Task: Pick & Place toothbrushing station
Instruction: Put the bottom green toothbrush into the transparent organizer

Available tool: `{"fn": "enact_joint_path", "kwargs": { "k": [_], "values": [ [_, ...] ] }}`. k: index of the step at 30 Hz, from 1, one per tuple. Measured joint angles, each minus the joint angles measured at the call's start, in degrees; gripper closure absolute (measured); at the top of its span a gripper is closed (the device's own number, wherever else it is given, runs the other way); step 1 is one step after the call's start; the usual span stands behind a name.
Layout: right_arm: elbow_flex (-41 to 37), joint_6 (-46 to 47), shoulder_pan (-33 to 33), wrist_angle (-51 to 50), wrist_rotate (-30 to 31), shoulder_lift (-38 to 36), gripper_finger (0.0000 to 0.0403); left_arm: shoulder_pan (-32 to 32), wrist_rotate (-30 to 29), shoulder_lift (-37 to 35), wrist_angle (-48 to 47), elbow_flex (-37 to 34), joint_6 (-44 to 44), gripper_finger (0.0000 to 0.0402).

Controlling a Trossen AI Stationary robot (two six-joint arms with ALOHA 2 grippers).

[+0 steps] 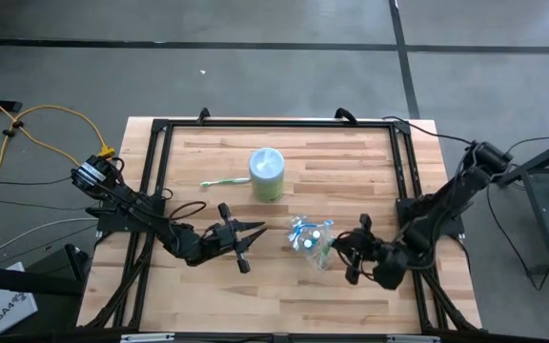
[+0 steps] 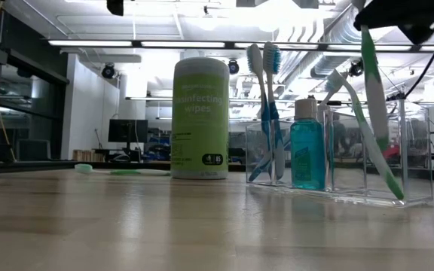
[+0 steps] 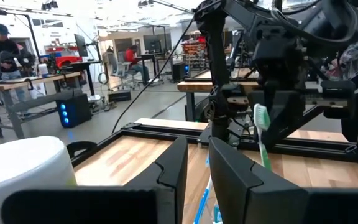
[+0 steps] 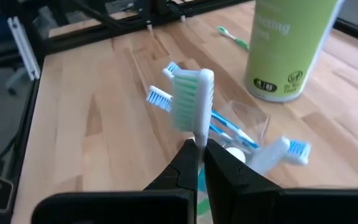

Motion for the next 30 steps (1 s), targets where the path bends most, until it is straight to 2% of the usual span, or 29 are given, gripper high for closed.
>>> {"fn": "enact_joint_path", "kwargs": {
  "k": [6,24,30],
  "values": [
    [0.0,8.0,2.0,0.0,3.4,2.7,0.0399,0.0,0.1,0.0,0.0,0.0,0.0,0.0339],
    [0.0,16.0,1.8,-2.2,2.5,7.1,0.0399,0.0,0.3,0.0,-0.2,0.0,0.0,0.0339],
    [0.0,22.9,1.8,-6.4,1.9,7.3,0.0399,0.0,0.3,0.0,-0.3,0.0,0.0,0.0339]
  ]
}}
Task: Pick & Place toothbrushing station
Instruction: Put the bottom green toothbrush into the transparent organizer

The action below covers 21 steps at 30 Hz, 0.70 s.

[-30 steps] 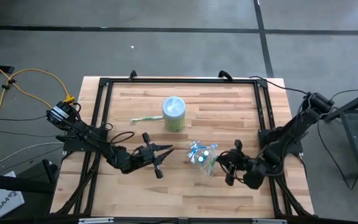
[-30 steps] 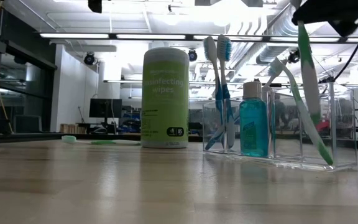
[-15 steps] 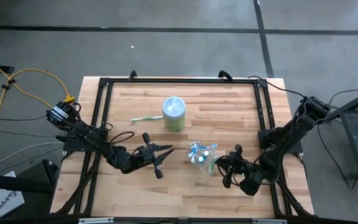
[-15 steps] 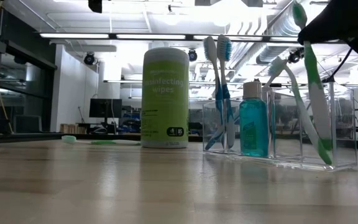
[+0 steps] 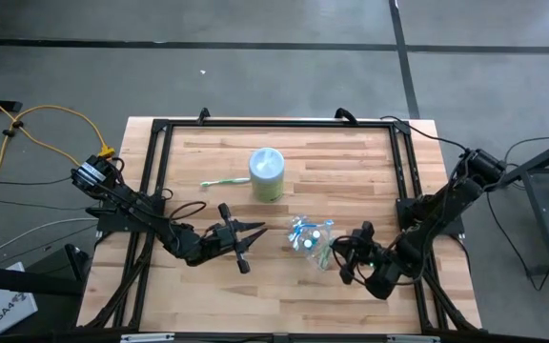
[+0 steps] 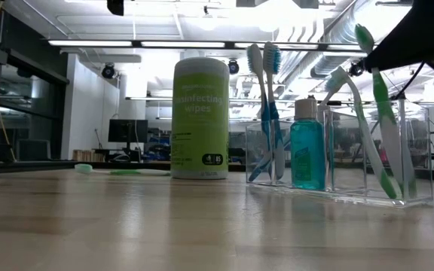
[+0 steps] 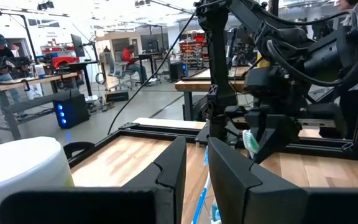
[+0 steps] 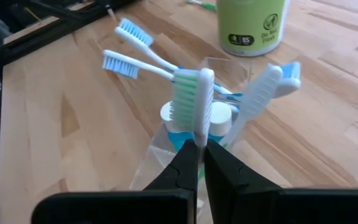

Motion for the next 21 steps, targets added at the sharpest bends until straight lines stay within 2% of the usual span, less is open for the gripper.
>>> {"fn": "enact_joint_path", "kwargs": {
  "k": [6,21],
  "values": [
    [0.0,2.0,0.0,-0.5,-0.9,0.0,0.0383,0.0,0.0,0.0,0.0,0.0,0.0,0.0339],
    [0.0,3.7,-1.1,-0.5,-5.4,0.2,0.0293,-0.3,0.3,0.0,0.0,0.0,0.0,0.0339]
  ]
}}
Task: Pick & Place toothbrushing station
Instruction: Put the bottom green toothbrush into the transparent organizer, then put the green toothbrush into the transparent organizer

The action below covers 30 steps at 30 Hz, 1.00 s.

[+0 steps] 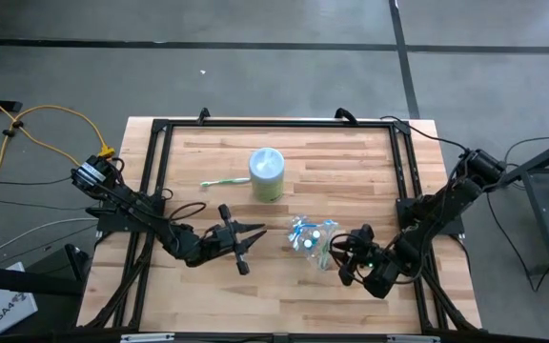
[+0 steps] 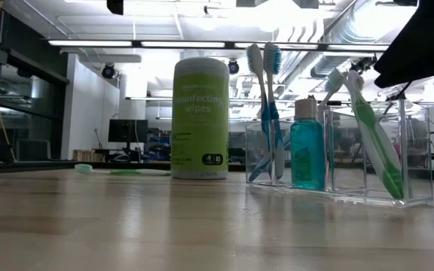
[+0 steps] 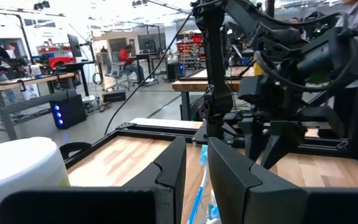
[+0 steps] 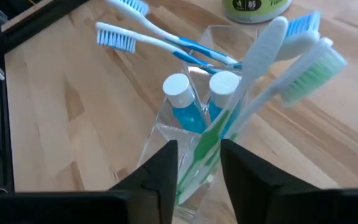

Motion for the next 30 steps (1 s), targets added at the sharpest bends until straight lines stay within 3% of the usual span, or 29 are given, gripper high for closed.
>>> {"fn": "enact_joint_path", "kwargs": {
  "k": [9,14,20,22,28,30],
  "values": [
    [0.0,-1.1,-0.4,3.2,-4.1,-0.6,0.0243,-0.5,0.1,0.0,0.0,0.0,0.2,0.0339],
    [0.0,-8.2,-0.2,10.2,-6.4,-3.9,0.0235,-0.5,-2.0,0.0,0.0,0.0,0.3,0.0339],
    [0.0,-19.2,-0.2,16.5,-7.2,-8.0,0.0243,-1.4,-5.8,0.0,-0.8,0.0,6.9,0.0339],
    [0.0,-21.6,-0.2,17.5,-7.3,-9.2,0.0245,-2.0,-9.6,0.1,-1.3,0.0,10.7,0.0339],
    [0.0,-24.8,-0.3,18.6,-7.3,-12.3,0.025,-4.0,-28.8,-1.0,-1.7,0.0,20.8,0.0344],
    [0.0,-25.2,-0.3,18.6,-7.3,-12.8,0.025,-4.9,-31.5,-2.8,-1.2,0.0,21.7,0.0348]
  ]
}}
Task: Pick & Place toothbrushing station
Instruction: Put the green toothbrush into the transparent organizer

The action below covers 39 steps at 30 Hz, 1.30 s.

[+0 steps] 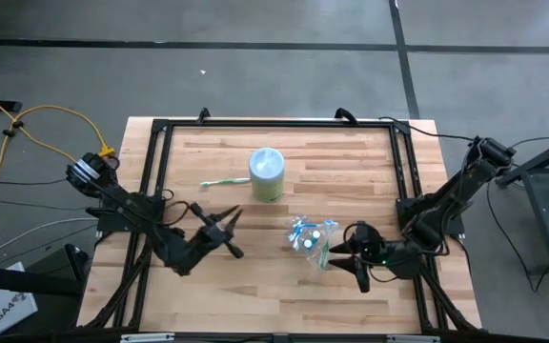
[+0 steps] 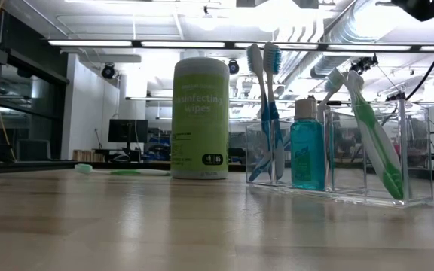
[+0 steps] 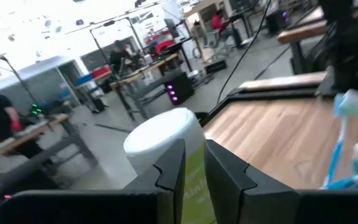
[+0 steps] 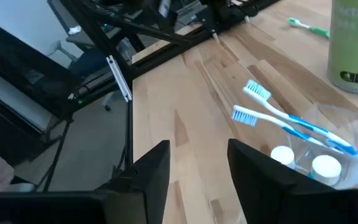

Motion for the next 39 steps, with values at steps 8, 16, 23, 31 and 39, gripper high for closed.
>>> {"fn": "enact_joint_path", "kwargs": {
  "k": [8,16,23,31,39],
  "values": [
    [0.0,-1.2,0.0,0.4,0.0,-0.2,0.0251,-3.2,0.6,-11.6,-5.1,0.0,0.8,0.0353],
    [0.0,-1.3,0.0,0.4,0.3,-0.2,0.0251,-1.4,4.5,-25.9,-13.5,0.0,4.2,0.0353],
    [0.0,-4.5,-1.2,3.1,0.2,-0.2,0.0251,6.0,10.1,-35.7,-30.5,0.0,0.3,0.0353],
    [0.0,-5.7,-2.6,4.5,-2.2,-0.2,0.0251,24.2,51.2,-43.9,-68.1,0.0,-36.4,0.0353],
    [0.0,-5.6,-2.5,4.2,-2.4,-0.2,0.0251,37.6,64.2,-41.2,-86.9,0.0,-45.9,0.0353]
  ]
}}
